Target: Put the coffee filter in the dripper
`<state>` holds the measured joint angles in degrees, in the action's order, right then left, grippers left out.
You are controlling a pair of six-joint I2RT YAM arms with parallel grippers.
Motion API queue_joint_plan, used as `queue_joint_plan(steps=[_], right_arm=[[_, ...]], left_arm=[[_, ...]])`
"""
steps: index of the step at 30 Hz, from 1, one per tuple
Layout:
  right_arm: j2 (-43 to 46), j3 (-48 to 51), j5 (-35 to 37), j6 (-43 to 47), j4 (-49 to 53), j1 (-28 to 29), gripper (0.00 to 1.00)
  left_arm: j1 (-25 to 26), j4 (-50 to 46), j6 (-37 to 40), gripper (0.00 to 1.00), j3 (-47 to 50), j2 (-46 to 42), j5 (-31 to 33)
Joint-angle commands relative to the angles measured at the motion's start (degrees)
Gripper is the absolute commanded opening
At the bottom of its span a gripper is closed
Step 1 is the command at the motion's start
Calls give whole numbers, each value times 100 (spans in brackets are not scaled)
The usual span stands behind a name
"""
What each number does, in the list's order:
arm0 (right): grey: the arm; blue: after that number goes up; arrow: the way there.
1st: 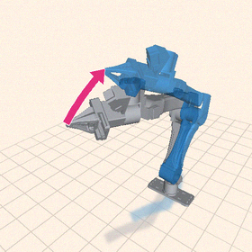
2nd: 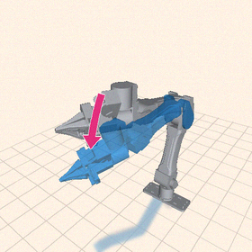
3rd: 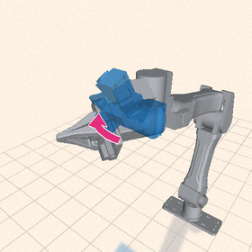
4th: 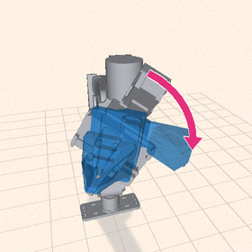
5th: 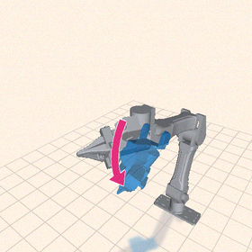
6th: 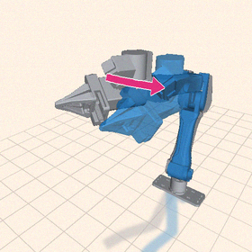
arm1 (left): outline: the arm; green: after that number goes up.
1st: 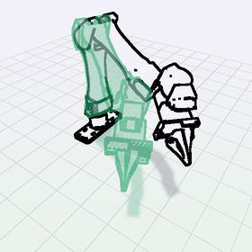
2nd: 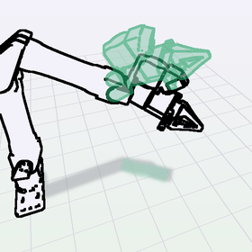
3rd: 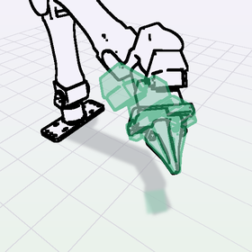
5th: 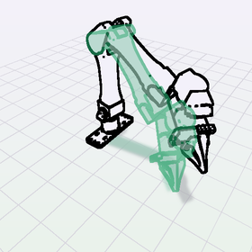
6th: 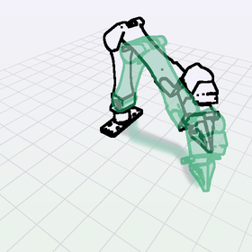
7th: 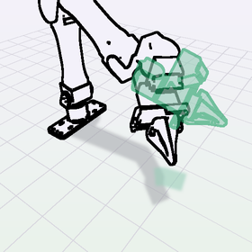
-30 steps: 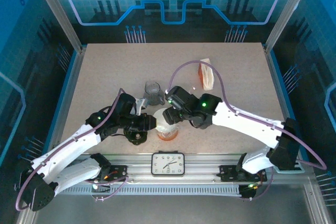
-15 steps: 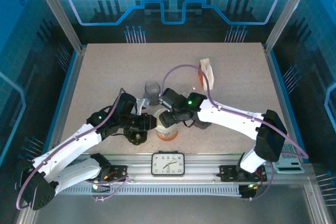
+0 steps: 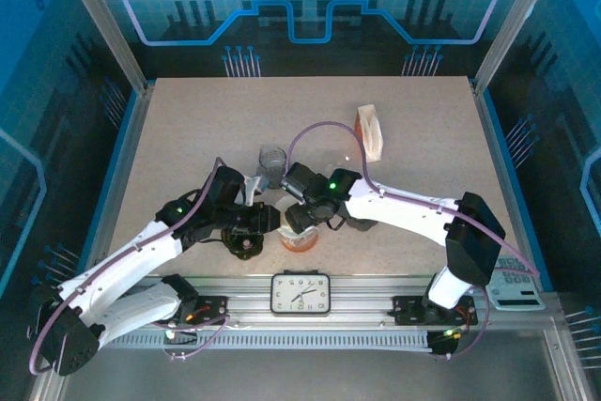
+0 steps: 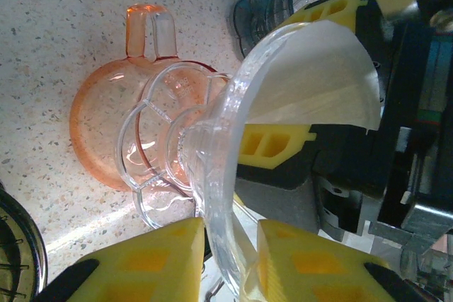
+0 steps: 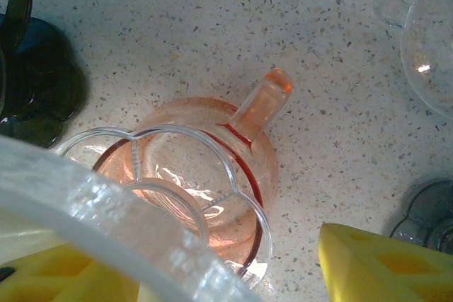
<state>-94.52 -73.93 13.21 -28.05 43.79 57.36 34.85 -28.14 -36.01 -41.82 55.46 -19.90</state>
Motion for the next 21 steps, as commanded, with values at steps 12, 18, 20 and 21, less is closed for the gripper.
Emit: queue_joint_plan(steps=[12, 18, 20, 21], right_arm=[[706, -32, 535, -12, 26, 45, 68], [1520, 204, 1075, -140, 21, -21, 69], [1767, 340, 1133, -216, -13, -57, 69], [1865, 414, 1146, -246, -28, -89, 69]], left_arm=[[53, 60, -32, 25, 122, 26, -67], [48, 77, -40, 26, 139, 17, -40], [52, 80, -47, 29, 134, -2, -25], [53, 85, -62, 30, 135, -9, -10]])
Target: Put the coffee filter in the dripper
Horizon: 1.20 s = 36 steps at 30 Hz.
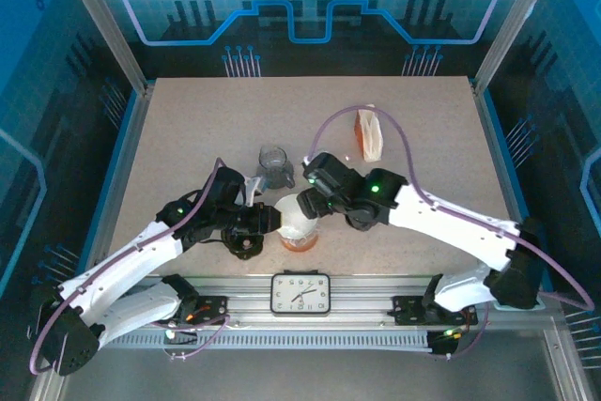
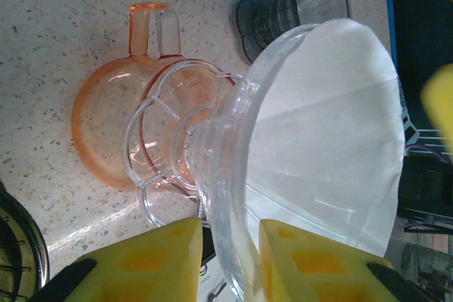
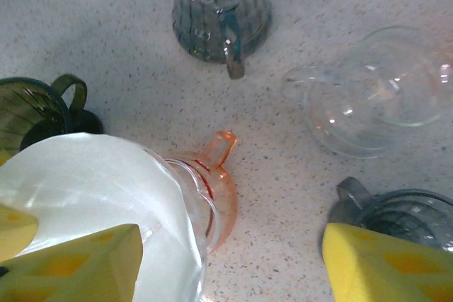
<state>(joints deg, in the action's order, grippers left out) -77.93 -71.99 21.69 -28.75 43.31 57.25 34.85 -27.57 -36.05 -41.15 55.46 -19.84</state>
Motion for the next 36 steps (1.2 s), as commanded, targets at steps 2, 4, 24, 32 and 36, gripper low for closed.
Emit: queue_joint_plan(steps=[2, 4, 24, 32, 36], right_arm=[[372, 352, 313, -224, -17, -96, 69], [507, 474, 351, -286, -41, -116, 70], [1453, 1154, 441, -520, -342, -135, 70], [2465, 2087, 588, -604, -1064, -141, 70], [2961, 2656, 816, -597, -1352, -138, 70]], left_arm=[[51, 33, -64, 32, 64, -18, 4], [55, 39, -77, 35, 57, -20, 22], [54, -98, -217, 62, -183, -641, 369], [44, -239, -239, 65, -386, -1090, 1238], [41, -456, -207, 68, -457, -1093, 1663]])
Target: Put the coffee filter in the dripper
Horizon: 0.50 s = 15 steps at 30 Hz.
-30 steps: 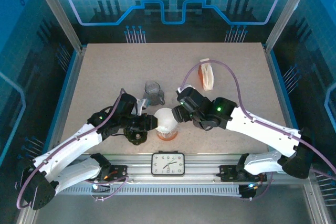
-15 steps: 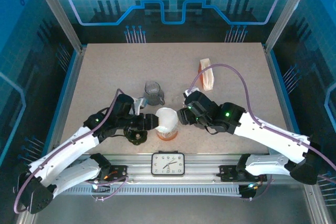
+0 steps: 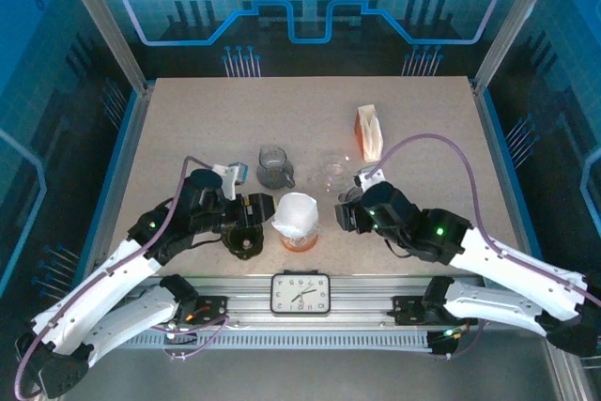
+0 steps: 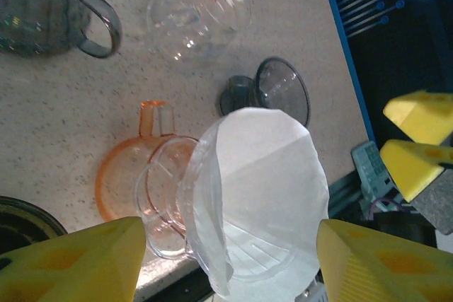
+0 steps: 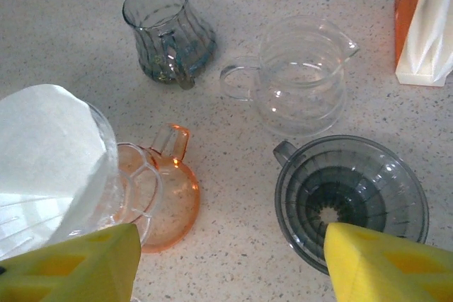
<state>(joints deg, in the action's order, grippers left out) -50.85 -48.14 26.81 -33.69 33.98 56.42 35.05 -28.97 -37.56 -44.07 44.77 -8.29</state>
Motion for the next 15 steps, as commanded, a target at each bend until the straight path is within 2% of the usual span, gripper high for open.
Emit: queue_joint_plan(steps=[1, 4, 7, 9, 11, 13, 15], right_arm=[[363, 415, 352, -126, -487, -57, 70], [707, 842, 289, -154, -585, -58, 70], [972, 1113, -140, -98, -525, -79, 71], [1032, 1220, -378, -67, -502, -79, 71], [1025, 1294, -499, -54, -455, -79, 71], [1016, 1362, -540, -93, -378, -83, 70], [1029, 1458, -588, -109, -381, -79, 70]], left_arm=[[19, -359, -59, 69, -177, -8, 624], [7, -407, -96, 73, -139, -13, 1096], [-201, -386, -71, 77, -58, 58, 1381], [-583, -433, -154, 71, -65, 265, 1238], [-1060, -202, -221, 63, 54, 479, 744], [-1430, 182, -271, 61, 252, 685, 413], [-1584, 501, -220, 62, 295, 967, 338]])
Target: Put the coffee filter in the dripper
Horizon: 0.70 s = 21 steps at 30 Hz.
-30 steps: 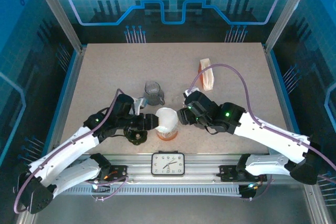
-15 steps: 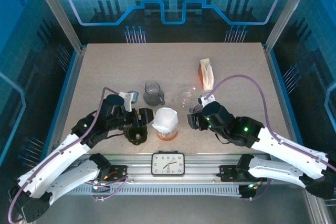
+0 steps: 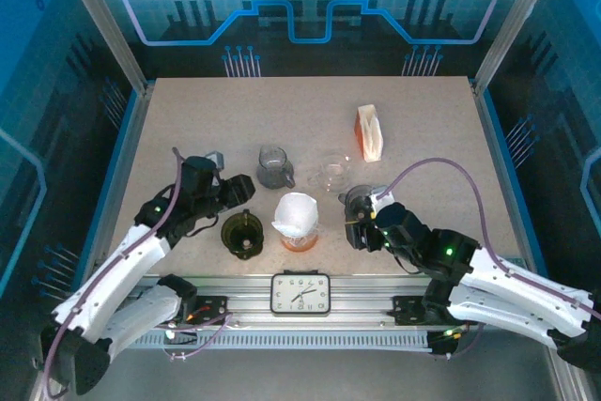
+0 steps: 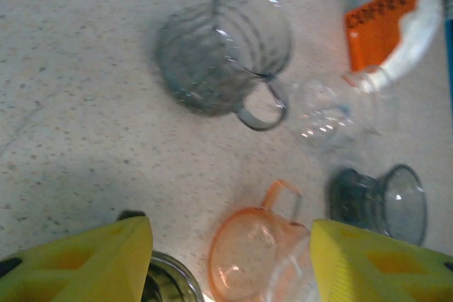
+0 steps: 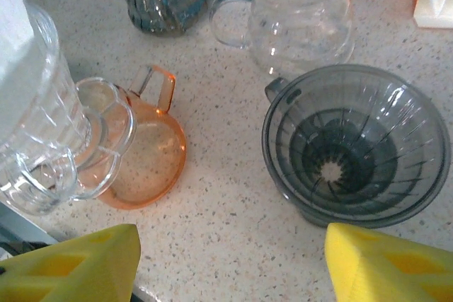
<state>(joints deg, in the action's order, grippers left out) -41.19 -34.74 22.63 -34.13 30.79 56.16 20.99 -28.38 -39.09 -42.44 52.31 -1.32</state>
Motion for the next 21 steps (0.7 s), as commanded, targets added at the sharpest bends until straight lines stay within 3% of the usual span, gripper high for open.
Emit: queue_joint_plan(steps=[1, 10, 18, 21], right_arm=[[75, 168, -195, -75, -70, -53, 70], [157, 524, -412, -232, -198, -48, 70], [155, 565, -454, -278, -185, -43, 69], [176, 553, -420, -287, -144, -44, 69]], left_arm=[[-208, 596, -20, 61, 100, 410, -339], [-517, 1919, -47, 57, -455, 2205, -219], [-524, 1872, 83, 56, -1431, 3498, -75], [-524, 1629, 182, 47, -1758, 3869, 10]])
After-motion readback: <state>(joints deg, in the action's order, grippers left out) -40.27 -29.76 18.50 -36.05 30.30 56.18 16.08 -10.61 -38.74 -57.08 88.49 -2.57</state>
